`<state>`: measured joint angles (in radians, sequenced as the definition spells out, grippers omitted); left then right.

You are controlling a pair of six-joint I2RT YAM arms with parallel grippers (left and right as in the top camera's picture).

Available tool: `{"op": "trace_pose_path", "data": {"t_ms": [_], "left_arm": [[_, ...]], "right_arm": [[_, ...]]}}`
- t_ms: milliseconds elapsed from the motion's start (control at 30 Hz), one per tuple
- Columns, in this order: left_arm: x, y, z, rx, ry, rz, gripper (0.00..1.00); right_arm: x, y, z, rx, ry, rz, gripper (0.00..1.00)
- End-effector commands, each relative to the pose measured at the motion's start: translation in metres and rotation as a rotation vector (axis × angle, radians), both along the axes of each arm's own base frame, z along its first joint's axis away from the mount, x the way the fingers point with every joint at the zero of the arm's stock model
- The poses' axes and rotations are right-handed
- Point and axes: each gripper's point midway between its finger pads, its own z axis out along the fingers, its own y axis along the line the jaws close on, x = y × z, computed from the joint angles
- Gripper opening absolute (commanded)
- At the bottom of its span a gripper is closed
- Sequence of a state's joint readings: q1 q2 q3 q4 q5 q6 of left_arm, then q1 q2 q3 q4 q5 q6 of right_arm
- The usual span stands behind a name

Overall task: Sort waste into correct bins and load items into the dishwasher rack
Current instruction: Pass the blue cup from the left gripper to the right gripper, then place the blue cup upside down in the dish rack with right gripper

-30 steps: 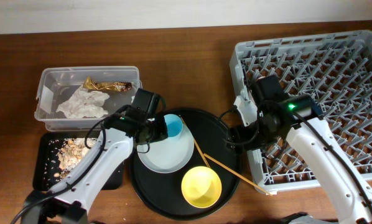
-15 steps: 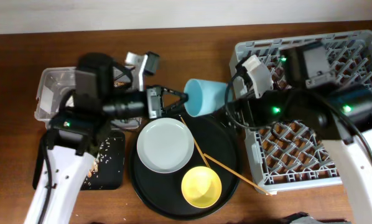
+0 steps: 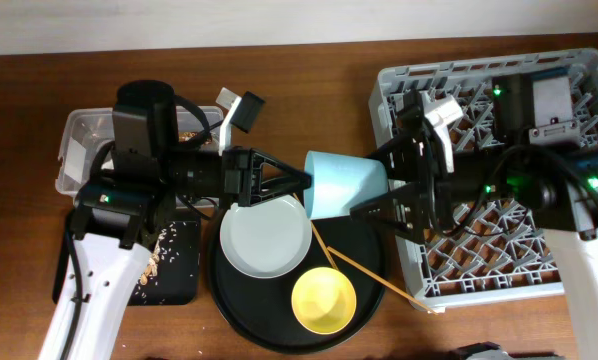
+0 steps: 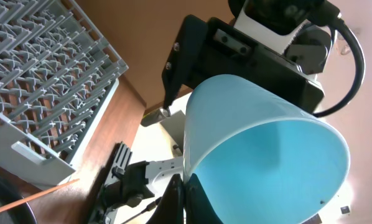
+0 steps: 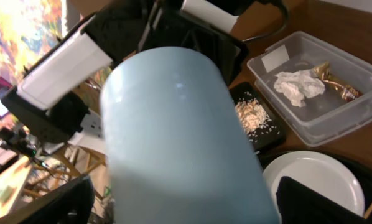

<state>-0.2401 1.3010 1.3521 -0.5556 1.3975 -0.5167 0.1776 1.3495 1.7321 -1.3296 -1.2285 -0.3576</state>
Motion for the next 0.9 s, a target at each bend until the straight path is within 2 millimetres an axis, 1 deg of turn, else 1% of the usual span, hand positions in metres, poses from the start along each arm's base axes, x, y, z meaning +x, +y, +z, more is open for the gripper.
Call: {"op": "trace_pose_path", "data": {"t_ms": [0,67,133,200,267,333,367,400,433,467,500,533,567,600,633,667,700,733,767,800,833,867], "left_arm": [[-0.005,0.000,0.006,-0.018,-0.030,-0.028,0.00],[-0.004,0.000,0.005,-0.014,-0.031,-0.019,0.00],[0.000,0.000,0.003,-0.002,-0.033,0.003,0.02],[0.003,0.000,0.001,0.007,-0.035,0.019,0.04],[0.003,0.000,0.001,0.009,-0.035,0.022,0.01],[0.006,-0.001,0.000,0.016,-0.037,0.036,0.14],[0.012,0.000,-0.003,0.034,-0.042,0.071,0.29],[0.030,0.008,-0.009,0.072,-0.049,0.167,0.50],[0.047,0.020,-0.014,0.102,-0.054,0.256,0.60],[0.066,0.035,-0.021,0.145,-0.049,0.365,0.64],[0.079,0.048,-0.031,0.194,-0.030,0.454,0.67],[0.089,0.061,-0.049,0.276,0.027,0.550,0.67],[0.092,0.069,-0.063,0.338,0.069,0.606,0.68],[0.093,0.081,-0.082,0.426,0.127,0.672,0.67],[0.091,0.097,-0.104,0.537,0.191,0.746,0.67],[0.087,0.108,-0.117,0.610,0.226,0.785,0.67],[0.083,0.113,-0.125,0.663,0.216,0.785,0.67],[0.078,0.119,-0.133,0.719,0.212,0.783,0.67],[0.075,0.125,-0.139,0.761,0.224,0.794,0.67],[0.073,0.131,-0.144,0.797,0.231,0.806,0.67],[0.072,0.131,-0.145,0.804,0.227,0.803,0.67],[0.071,0.131,-0.145,0.806,0.230,0.801,0.67]], "right_arm": [[0.001,0.002,0.003,0.004,-0.021,0.012,0.79],[0.007,0.000,-0.003,-0.036,-0.047,-0.011,0.57],[0.014,-0.003,-0.010,-0.081,-0.067,-0.046,0.55],[0.016,-0.004,-0.011,-0.091,-0.074,-0.055,0.54],[0.017,-0.003,-0.010,-0.089,-0.083,-0.055,0.55],[0.020,-0.003,-0.009,-0.086,-0.099,-0.056,0.55],[0.023,-0.004,-0.012,-0.104,-0.102,-0.070,0.54],[0.029,-0.010,-0.023,-0.170,-0.090,-0.116,0.54],[0.031,-0.016,-0.033,-0.231,-0.070,-0.151,0.52],[0.034,-0.023,-0.044,-0.295,-0.042,-0.192,0.49],[0.042,-0.037,-0.060,-0.395,0.025,-0.296,0.44],[0.052,-0.061,-0.079,-0.531,0.093,-0.440,0.42],[0.058,-0.087,-0.094,-0.656,0.158,-0.592,0.42],[0.059,-0.117,-0.107,-0.781,0.233,-0.762,0.42],[0.055,-0.144,-0.116,-0.885,0.303,-0.911,0.42],[0.048,-0.162,-0.122,-0.959,0.357,-0.999,0.42],[0.044,-0.172,-0.129,-1.008,0.386,-1.047,0.42],[0.042,-0.184,-0.144,-1.077,0.418,-1.092,0.42],[0.042,-0.185,-0.154,-1.107,0.436,-1.083,0.42],[0.044,-0.185,-0.172,-1.134,0.472,-1.073,0.42],[0.045,-0.185,-0.185,-1.152,0.489,-1.062,0.42],[0.051,-0.183,-0.204,-1.170,0.505,-1.051,0.42]]}}
